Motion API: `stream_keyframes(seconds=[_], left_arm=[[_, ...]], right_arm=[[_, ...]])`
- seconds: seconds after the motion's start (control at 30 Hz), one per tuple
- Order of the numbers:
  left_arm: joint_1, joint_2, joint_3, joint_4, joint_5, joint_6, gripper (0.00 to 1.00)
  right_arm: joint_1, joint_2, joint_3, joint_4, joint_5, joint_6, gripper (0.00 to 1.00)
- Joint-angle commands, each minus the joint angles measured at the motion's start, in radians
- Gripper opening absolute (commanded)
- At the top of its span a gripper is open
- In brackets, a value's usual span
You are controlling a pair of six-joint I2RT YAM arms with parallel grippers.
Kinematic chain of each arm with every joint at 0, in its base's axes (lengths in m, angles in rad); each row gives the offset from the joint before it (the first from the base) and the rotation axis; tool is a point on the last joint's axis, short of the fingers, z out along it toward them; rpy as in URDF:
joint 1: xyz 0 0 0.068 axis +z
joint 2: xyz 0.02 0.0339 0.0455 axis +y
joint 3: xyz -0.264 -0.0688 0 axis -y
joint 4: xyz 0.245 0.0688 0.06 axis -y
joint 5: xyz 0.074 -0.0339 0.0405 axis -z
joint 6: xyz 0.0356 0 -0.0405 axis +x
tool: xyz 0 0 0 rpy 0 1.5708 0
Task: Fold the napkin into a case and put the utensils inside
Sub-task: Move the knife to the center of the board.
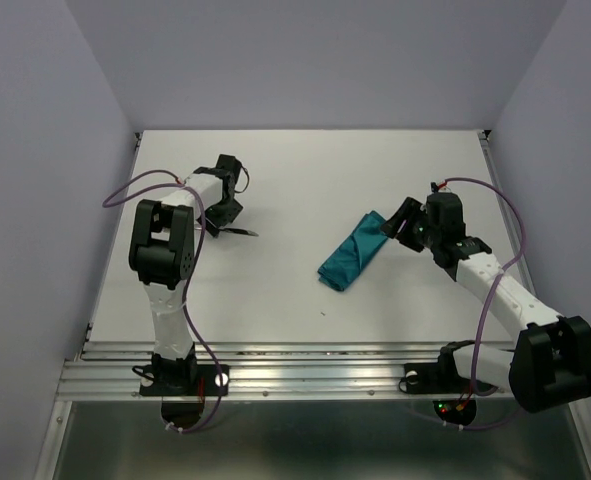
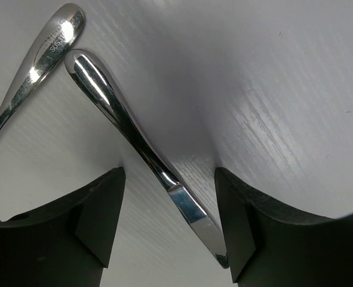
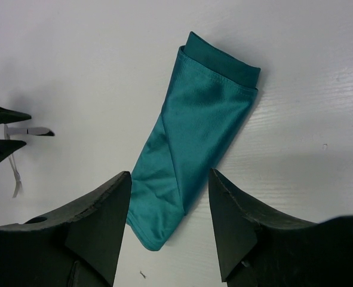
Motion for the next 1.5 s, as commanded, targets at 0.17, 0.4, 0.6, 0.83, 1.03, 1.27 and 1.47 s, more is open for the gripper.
stream_keyframes(seconds=[0.17, 0.4, 0.6, 0.83, 1.03, 1.27, 1.47], left_arm=[[-0.006, 0.060, -0.003, -0.031, -0.007, -0.041, 0.63], [-0.043, 0.069, 0.011, -0.016, -0.013, 0.002, 0.21], [-0.109, 0.052, 0.009, 0.036, -0.002, 0.135, 0.02], [-0.264, 0.017, -0.001, 0.119, 0.001, 0.420, 0.09], [-0.336, -0.107, -0.135, 0.266, 0.149, 0.529, 0.27], [-0.396, -0.142, -0.191, 0.294, 0.211, 0.546, 0.50], [-0.397, -0.100, -0.204, 0.292, 0.206, 0.513, 0.64]], right_arm=[[0.009, 0.002, -0.021, 0.030, -0.002, -0.016, 0.60], [0.009, -0.015, -0.021, 0.018, 0.010, -0.017, 0.60], [0.009, -0.016, -0.021, 0.015, 0.015, -0.019, 0.60], [0.009, -0.019, -0.015, 0.007, 0.024, -0.022, 0.60], [0.009, -0.025, -0.016, 0.004, 0.032, -0.023, 0.60], [0.009, -0.021, -0.015, 0.003, 0.032, -0.023, 0.60], [0.009, -0.025, -0.019, -0.003, 0.038, -0.026, 0.60]])
